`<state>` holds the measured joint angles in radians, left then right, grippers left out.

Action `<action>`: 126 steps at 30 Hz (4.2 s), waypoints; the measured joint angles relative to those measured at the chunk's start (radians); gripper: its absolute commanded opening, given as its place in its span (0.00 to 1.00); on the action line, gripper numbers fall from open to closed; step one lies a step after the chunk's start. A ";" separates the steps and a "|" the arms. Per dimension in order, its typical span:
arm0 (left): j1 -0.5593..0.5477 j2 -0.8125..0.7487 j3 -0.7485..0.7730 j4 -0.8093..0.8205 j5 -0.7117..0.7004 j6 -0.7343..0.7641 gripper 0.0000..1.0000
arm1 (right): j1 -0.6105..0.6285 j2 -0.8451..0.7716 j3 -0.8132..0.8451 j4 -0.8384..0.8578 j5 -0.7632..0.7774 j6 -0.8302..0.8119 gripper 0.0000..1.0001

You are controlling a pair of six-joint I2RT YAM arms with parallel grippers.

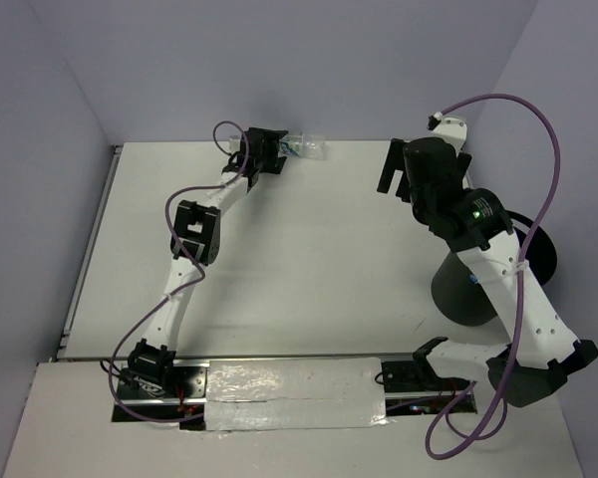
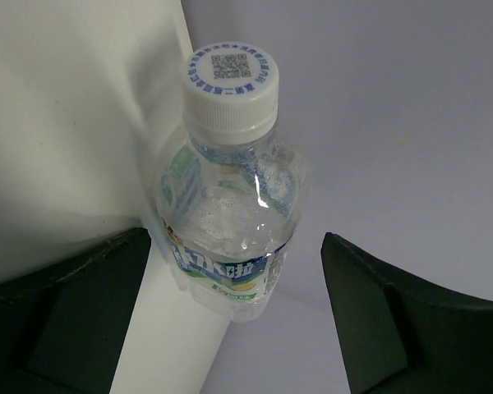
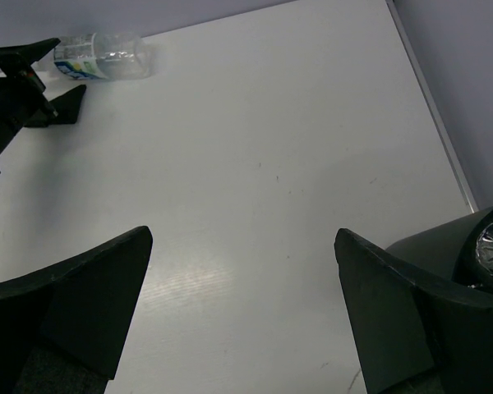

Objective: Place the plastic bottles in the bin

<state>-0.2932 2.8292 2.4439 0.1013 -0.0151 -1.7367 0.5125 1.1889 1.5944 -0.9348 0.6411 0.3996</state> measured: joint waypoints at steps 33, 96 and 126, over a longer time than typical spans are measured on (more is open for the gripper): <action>-0.016 -0.211 -0.363 0.097 0.008 0.116 0.47 | -0.020 0.022 -0.017 0.015 -0.039 0.020 1.00; -0.032 -0.975 -0.784 -0.626 0.989 1.287 0.49 | -0.004 0.717 0.418 0.013 -0.763 0.160 0.67; 0.078 -1.128 -0.619 -0.806 0.769 1.352 0.99 | -0.236 0.137 0.348 -0.106 0.121 -0.058 0.00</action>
<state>-0.2150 1.7016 1.8248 -0.7044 0.7544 -0.3843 0.2764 1.3258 1.9423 -1.0412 0.7624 0.3412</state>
